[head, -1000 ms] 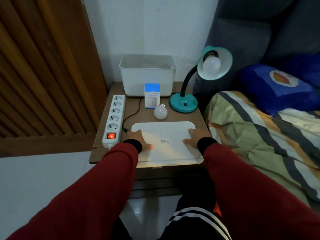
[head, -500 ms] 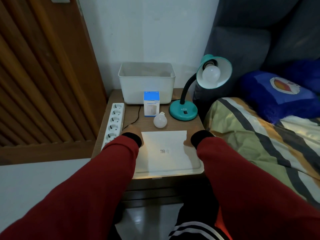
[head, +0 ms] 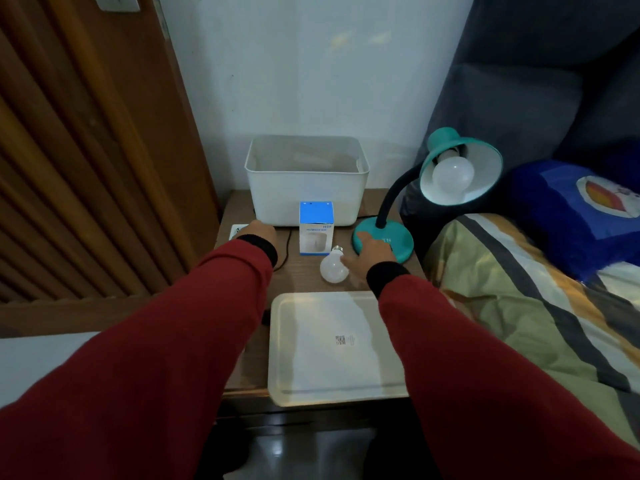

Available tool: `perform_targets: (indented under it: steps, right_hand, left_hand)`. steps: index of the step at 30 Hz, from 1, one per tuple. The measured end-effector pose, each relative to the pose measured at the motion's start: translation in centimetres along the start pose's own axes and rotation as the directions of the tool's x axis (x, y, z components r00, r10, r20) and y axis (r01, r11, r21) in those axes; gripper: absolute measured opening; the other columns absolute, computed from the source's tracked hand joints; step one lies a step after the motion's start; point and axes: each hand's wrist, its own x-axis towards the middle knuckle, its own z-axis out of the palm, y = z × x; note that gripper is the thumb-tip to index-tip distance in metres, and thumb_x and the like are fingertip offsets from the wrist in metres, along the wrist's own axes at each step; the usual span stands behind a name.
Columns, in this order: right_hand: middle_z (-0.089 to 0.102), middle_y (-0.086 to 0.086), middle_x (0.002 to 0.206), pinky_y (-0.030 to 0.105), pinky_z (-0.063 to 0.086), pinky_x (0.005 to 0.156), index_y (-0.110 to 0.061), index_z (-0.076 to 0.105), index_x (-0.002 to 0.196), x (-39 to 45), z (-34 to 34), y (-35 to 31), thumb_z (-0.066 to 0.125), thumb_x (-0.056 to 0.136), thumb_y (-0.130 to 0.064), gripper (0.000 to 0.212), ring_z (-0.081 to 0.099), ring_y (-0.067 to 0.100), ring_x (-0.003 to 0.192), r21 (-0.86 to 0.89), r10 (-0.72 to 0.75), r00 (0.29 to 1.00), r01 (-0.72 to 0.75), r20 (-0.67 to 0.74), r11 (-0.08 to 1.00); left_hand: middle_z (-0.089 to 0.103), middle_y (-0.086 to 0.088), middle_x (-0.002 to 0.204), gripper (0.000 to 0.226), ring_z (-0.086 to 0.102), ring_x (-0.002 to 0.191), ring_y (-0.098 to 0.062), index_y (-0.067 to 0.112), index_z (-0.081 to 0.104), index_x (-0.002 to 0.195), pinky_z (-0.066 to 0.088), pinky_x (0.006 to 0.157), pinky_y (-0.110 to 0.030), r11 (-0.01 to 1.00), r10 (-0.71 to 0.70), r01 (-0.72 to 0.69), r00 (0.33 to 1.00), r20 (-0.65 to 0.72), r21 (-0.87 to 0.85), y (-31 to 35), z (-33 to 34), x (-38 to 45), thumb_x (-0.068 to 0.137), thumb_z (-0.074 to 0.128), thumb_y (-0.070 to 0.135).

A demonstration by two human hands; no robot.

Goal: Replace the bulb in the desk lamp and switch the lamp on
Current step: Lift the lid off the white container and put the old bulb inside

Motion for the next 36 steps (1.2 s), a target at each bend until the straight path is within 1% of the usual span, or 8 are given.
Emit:
perform_targets:
  steps: [4,10,13,16,21,27,30,36]
  right_hand:
    - [0.038,0.018,0.144,0.037,0.034,0.107,-0.025,0.015,0.149,0.5,2.6,-0.4,0.066,0.083,-0.038,0.085,0.039,0.030,0.132,0.306,0.022,0.999,-0.007,-0.046,0.952]
    - [0.039,0.006,0.149,0.036,0.030,0.111,-0.028,0.019,0.149,1.7,5.9,-0.5,0.072,0.076,-0.041,0.091,0.035,0.026,0.136,0.455,0.085,0.996,-0.062,-0.029,0.888]
    - [0.046,0.004,0.144,0.033,0.034,0.108,-0.028,0.025,0.148,2.2,6.8,-0.6,0.069,0.078,-0.042,0.084,0.042,0.024,0.133,0.448,0.114,0.993,-0.089,-0.029,0.890]
    - [0.046,0.008,0.144,0.033,0.032,0.109,-0.027,0.032,0.145,2.6,7.0,-0.5,0.061,0.083,-0.047,0.072,0.040,0.026,0.134,0.396,0.127,0.992,-0.112,-0.012,0.911]
    - [0.047,0.008,0.143,0.030,0.032,0.106,-0.026,0.035,0.144,2.2,5.4,-0.4,0.059,0.085,-0.048,0.067,0.041,0.024,0.132,0.466,0.157,0.986,-0.115,-0.051,0.877]
    - [0.052,0.011,0.137,0.031,0.034,0.105,-0.025,0.040,0.141,1.6,0.5,-2.0,0.059,0.085,-0.046,0.063,0.046,0.028,0.127,0.486,0.139,0.977,-0.042,-0.164,0.873]
    - [0.056,0.011,0.133,0.030,0.037,0.101,-0.023,0.046,0.137,1.4,-2.5,-3.5,0.061,0.085,-0.043,0.058,0.050,0.027,0.123,0.522,0.099,0.968,0.038,-0.232,0.852]
    - [0.054,0.007,0.138,0.028,0.034,0.103,-0.021,0.046,0.137,2.8,-8.2,-7.0,0.059,0.086,-0.043,0.057,0.048,0.026,0.126,0.422,-0.041,0.951,0.174,-0.306,0.890]
  left_hand:
    - [0.062,-0.013,0.117,0.024,0.061,0.105,-0.027,0.003,0.063,0.109,0.051,0.083,-0.032,0.998,0.052,-0.053,0.998,-0.021,-0.043,-0.5,0.1,1.9,0.093,0.051,0.016]
    - [0.061,-0.012,0.118,0.025,0.061,0.104,-0.026,0.006,0.062,0.112,0.050,0.081,-0.030,0.998,0.047,-0.049,0.998,-0.047,-0.038,-0.9,0.5,3.7,0.093,0.050,0.016]
    - [0.060,-0.012,0.120,0.026,0.060,0.106,-0.026,0.007,0.061,0.115,0.050,0.084,-0.031,0.997,0.050,-0.052,0.998,-0.029,-0.053,-1.0,0.9,4.1,0.093,0.051,0.016]
    - [0.060,-0.012,0.119,0.026,0.060,0.107,-0.025,0.006,0.060,0.115,0.050,0.084,-0.030,0.998,0.055,-0.056,0.998,-0.025,-0.043,-1.3,1.1,4.2,0.093,0.051,0.014]
    - [0.056,-0.012,0.121,0.028,0.058,0.107,-0.026,0.005,0.058,0.118,0.051,0.082,-0.030,0.997,0.038,-0.039,0.999,-0.006,-0.070,-1.4,0.5,3.7,0.092,0.053,0.015]
    - [0.062,-0.012,0.114,0.025,0.063,0.100,-0.025,0.004,0.062,0.112,0.050,0.072,-0.028,0.996,0.059,-0.064,0.996,-0.074,-0.064,-1.0,-2.8,2.3,0.091,0.054,0.017]
    - [0.061,-0.013,0.118,0.030,0.063,0.103,-0.026,0.005,0.061,0.115,0.052,0.078,-0.030,0.994,0.073,-0.082,0.991,-0.113,-0.078,-1.0,-5.3,1.7,0.090,0.057,0.020]
    - [0.063,-0.012,0.118,0.028,0.062,0.107,-0.027,0.005,0.063,0.111,0.052,0.084,-0.031,0.990,0.103,-0.118,0.980,-0.172,-0.077,-1.2,-10.4,2.6,0.089,0.057,0.021]
